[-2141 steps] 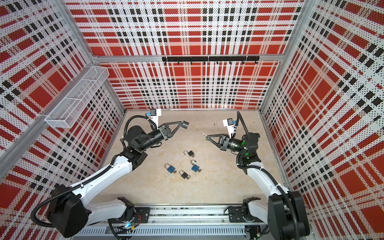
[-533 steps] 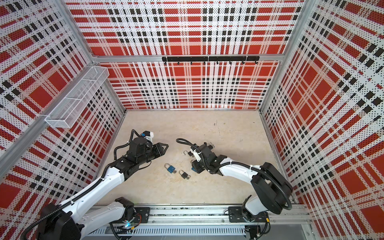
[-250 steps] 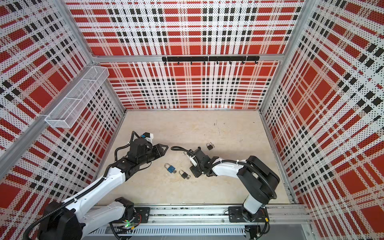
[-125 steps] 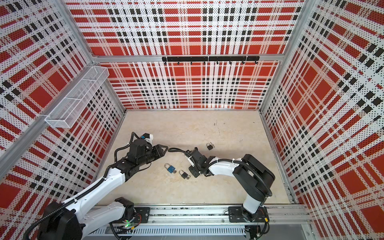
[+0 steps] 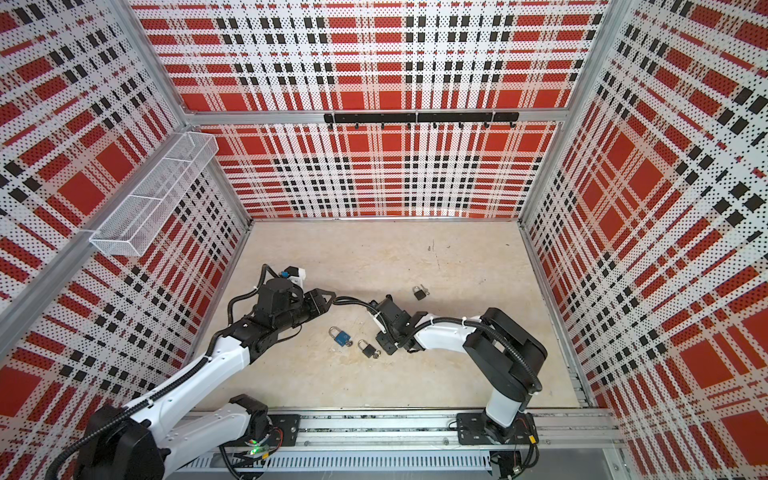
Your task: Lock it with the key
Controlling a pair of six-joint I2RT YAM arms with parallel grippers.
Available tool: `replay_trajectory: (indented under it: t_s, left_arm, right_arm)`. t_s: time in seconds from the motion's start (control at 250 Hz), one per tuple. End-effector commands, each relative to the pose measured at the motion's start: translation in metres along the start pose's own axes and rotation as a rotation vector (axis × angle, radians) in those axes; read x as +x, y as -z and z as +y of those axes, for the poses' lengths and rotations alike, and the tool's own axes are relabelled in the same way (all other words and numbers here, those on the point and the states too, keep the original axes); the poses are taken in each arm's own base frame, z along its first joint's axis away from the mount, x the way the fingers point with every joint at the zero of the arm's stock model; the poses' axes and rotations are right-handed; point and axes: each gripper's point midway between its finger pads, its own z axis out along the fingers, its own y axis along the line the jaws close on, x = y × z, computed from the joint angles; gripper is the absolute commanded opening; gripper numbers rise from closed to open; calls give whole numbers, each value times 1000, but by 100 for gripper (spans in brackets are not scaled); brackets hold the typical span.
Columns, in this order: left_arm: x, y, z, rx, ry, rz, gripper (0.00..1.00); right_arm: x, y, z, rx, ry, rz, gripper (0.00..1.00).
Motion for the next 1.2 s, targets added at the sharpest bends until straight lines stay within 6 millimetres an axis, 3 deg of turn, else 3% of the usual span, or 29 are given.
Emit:
replay_trajectory:
  t_s: [0.0,0.216,0.456,0.76,0.964,1.196]
  left_arm:
    - [-3,3,-1,20,6,-19,47]
    - [-1,2,-6,29,-36,-12,46]
    - [-3,2,-25,50,-81,-5,45]
    - [5,4,-68,130,-164,20,43]
    - [28,-4,-97,205,-222,86,42]
    - [36,-11,-118,273,-230,106,42]
  right_arm:
    - [2,0,1,8,21,7,21]
    - [-17,20,1,-3,10,-56,11]
    - [-48,62,1,-25,-15,-192,8]
    - [-73,120,-5,-16,-5,-345,7]
    - [-82,145,-10,-1,2,-403,6]
    - [-81,166,-12,-5,-4,-442,5]
